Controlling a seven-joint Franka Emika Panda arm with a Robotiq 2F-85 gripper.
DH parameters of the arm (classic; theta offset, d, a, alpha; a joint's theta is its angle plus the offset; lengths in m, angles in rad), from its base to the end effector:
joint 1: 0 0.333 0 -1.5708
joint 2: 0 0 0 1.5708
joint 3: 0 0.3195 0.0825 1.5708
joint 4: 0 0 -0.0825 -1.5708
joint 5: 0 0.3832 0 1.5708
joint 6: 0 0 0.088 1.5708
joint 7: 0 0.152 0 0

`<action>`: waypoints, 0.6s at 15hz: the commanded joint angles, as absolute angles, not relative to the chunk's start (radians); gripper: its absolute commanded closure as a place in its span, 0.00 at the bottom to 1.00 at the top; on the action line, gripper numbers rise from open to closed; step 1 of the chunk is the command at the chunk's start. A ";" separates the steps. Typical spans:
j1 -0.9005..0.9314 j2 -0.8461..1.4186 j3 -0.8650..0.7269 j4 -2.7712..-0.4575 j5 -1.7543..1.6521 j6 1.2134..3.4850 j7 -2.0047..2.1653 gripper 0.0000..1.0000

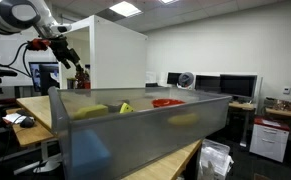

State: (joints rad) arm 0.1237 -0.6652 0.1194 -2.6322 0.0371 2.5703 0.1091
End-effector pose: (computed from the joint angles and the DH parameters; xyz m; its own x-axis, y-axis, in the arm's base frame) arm 0.4001 0.1004 0.4864 0.8207 0.0808 0.5657 0.1131 -0.9933 -0.0223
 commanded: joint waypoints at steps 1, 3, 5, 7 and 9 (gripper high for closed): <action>0.228 -0.707 -0.001 -2.654 0.075 2.479 -0.107 0.00; 0.271 -0.713 -0.040 -2.661 0.090 2.442 -0.190 0.00; 0.299 -0.714 -0.066 -2.671 0.090 2.418 -0.273 0.00; 0.325 -0.713 -0.087 -2.679 0.089 2.398 -0.356 0.00; 0.350 -0.708 -0.096 -2.685 0.087 2.390 -0.423 0.00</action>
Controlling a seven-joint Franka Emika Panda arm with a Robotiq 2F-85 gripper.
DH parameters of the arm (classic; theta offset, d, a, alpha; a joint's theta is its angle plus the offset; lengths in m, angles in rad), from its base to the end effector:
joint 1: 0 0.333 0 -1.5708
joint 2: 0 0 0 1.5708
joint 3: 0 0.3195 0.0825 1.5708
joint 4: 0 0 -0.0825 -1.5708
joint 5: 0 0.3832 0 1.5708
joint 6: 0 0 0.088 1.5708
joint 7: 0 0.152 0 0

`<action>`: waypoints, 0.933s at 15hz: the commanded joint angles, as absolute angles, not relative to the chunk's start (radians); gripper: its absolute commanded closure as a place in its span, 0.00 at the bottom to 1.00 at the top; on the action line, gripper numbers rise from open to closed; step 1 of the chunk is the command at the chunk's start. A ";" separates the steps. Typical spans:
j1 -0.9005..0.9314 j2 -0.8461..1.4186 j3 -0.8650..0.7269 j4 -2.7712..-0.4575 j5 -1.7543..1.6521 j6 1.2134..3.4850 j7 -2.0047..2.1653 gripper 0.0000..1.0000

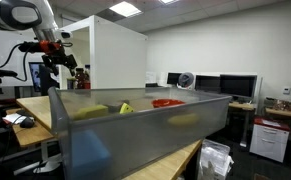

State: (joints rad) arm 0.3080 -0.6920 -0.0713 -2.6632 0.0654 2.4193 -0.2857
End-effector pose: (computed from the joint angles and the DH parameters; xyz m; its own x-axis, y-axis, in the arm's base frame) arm 0.3785 0.0943 0.4589 0.7904 0.4258 0.4403 0.4658 -0.8847 0.0194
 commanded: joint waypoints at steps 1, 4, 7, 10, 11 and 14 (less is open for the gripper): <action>0.365 -0.706 -0.103 -2.687 0.089 2.384 -0.457 0.00; 0.413 -0.689 -0.116 -2.685 0.088 2.365 -0.566 0.00; 0.449 -0.668 -0.121 -2.675 0.080 2.343 -0.656 0.00; 0.482 -0.640 -0.122 -2.664 0.089 2.320 -0.763 0.00; 0.494 -0.624 -0.121 -2.658 0.092 2.313 -0.810 0.00; 0.511 -0.576 -0.115 -2.632 0.094 2.299 -0.928 0.00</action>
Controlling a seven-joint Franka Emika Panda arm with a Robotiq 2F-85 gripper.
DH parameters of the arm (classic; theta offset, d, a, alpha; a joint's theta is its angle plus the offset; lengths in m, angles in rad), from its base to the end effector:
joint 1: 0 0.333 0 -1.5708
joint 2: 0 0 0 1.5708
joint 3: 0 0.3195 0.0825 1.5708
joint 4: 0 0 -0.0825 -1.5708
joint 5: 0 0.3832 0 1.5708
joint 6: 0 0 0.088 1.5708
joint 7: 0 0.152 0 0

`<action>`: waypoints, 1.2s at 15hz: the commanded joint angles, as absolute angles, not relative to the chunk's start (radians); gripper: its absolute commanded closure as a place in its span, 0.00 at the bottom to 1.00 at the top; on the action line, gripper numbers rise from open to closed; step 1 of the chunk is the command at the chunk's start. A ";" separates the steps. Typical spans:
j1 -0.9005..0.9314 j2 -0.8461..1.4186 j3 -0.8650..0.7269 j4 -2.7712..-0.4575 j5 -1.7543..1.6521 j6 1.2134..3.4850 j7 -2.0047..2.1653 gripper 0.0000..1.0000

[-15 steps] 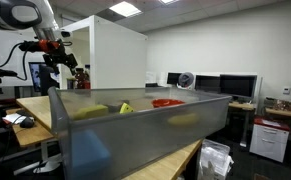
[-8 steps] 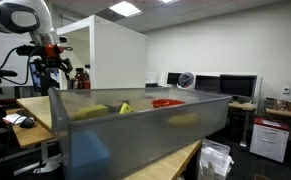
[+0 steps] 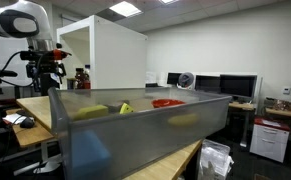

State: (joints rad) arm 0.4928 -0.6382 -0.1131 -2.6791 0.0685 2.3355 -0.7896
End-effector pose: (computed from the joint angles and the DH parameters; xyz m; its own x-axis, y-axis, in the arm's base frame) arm 0.3539 0.1478 0.4178 0.3836 0.8770 0.2895 0.8967 -0.4287 0.1103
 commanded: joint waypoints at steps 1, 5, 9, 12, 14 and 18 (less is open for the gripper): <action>0.513 -0.561 -0.113 -2.621 0.093 2.291 -0.967 0.00; 0.499 -0.487 -0.074 -2.570 0.087 2.282 -1.064 0.00; 0.469 -0.418 -0.028 -2.526 0.073 2.300 -1.081 0.00; 0.432 -0.378 0.005 -2.500 0.047 2.305 -1.061 0.00; 0.403 -0.360 0.023 -2.488 0.031 2.303 -1.049 0.00; 0.341 -0.342 0.049 -2.470 -0.016 2.290 -1.024 0.00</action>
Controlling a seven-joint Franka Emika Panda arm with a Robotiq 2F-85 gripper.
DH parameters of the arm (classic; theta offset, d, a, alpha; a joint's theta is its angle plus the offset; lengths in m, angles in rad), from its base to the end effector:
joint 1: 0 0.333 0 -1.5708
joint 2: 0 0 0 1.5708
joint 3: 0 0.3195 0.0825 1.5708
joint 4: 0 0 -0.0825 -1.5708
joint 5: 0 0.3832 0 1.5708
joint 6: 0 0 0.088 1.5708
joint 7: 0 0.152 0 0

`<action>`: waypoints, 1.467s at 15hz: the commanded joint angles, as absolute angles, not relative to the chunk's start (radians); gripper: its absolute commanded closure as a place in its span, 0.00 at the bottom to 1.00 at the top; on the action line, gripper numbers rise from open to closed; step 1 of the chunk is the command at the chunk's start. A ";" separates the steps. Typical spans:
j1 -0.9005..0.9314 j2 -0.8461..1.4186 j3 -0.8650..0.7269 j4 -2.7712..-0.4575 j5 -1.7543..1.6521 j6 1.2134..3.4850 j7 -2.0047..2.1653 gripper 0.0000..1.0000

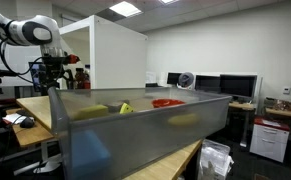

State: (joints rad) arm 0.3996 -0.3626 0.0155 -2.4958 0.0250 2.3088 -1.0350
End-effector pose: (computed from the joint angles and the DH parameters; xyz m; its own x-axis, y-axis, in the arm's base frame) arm 0.4069 0.1806 0.3922 0.1280 0.9865 0.1026 0.9796 -0.1419 0.1421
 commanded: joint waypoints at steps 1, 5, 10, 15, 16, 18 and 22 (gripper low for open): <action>0.326 -0.341 0.053 -2.471 -0.027 2.292 -1.017 0.00; 0.291 -0.339 0.068 -2.468 -0.046 2.278 -0.996 0.00; 0.276 -0.345 0.065 -2.467 -0.023 2.236 -0.989 0.00; 0.273 -0.341 0.066 -2.462 -0.009 2.198 -0.975 0.00; 0.273 -0.341 0.067 -2.463 -0.010 2.197 -0.969 0.00; 0.273 -0.340 0.066 -2.462 -0.008 2.194 -0.959 0.00; 0.274 -0.336 0.065 -2.461 -0.007 2.203 -0.946 0.00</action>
